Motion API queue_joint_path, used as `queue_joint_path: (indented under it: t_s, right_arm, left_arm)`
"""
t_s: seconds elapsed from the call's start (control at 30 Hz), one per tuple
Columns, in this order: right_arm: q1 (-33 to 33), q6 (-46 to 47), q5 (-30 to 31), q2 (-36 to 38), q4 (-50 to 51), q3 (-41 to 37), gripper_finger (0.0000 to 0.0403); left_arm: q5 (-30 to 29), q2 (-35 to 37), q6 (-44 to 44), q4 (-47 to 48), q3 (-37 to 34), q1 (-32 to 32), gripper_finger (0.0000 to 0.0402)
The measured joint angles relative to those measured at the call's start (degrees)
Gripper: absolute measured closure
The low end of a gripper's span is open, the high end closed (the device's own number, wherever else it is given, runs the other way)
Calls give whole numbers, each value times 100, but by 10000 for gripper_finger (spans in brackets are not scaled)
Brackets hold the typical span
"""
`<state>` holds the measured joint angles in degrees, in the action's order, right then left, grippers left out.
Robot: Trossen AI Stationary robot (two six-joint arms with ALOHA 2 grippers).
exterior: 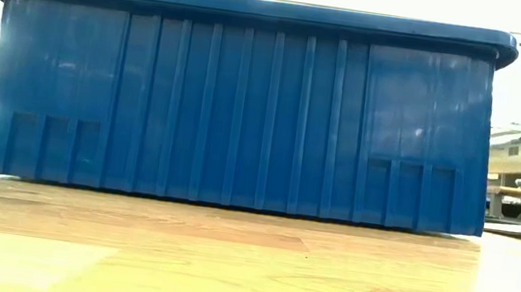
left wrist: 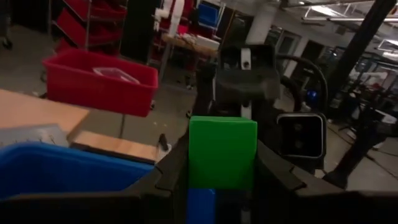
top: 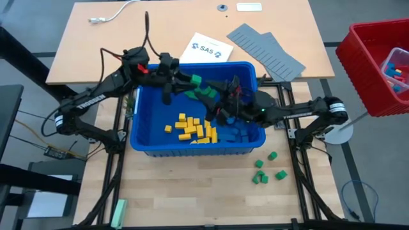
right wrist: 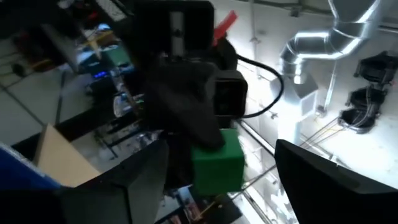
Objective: Sort blocks
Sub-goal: Remove the green block from the blue bin
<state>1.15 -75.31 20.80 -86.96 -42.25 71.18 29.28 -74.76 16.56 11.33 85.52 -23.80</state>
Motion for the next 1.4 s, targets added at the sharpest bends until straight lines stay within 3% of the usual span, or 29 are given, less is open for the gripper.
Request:
queue_joint_path:
  t_s: [0.2,0.4,0.57,0.73,0.87,0.97,1.2,1.4]
  right_arm:
    - [-29,-173,-53,-79,-139,0,128]
    - [-29,-432,-70,-111,6,0,159]
    - [-31,-439,89,-117,13,0,202]
    - [-28,-433,130,-122,57,-4,287]
    - [74,-386,465,-113,19,-4,288]
    - [181,10,591,-67,26,-4,288]
    - [677,1142,1517,278,211,-2,288]
    - [1185,3140,1541,909,1787,-2,288]
  left_arm:
    - [218,-45,161,-7,-5,159,265]
    - [235,-142,200,95,-38,255,265]
    - [238,-180,188,76,-37,298,264]
    - [241,-181,169,72,-36,298,231]
    - [237,-179,170,113,-36,292,208]
    - [280,-176,170,52,-36,212,202]
    - [242,133,-113,160,-36,-116,200]
    - [-11,334,-487,555,-36,-283,199]
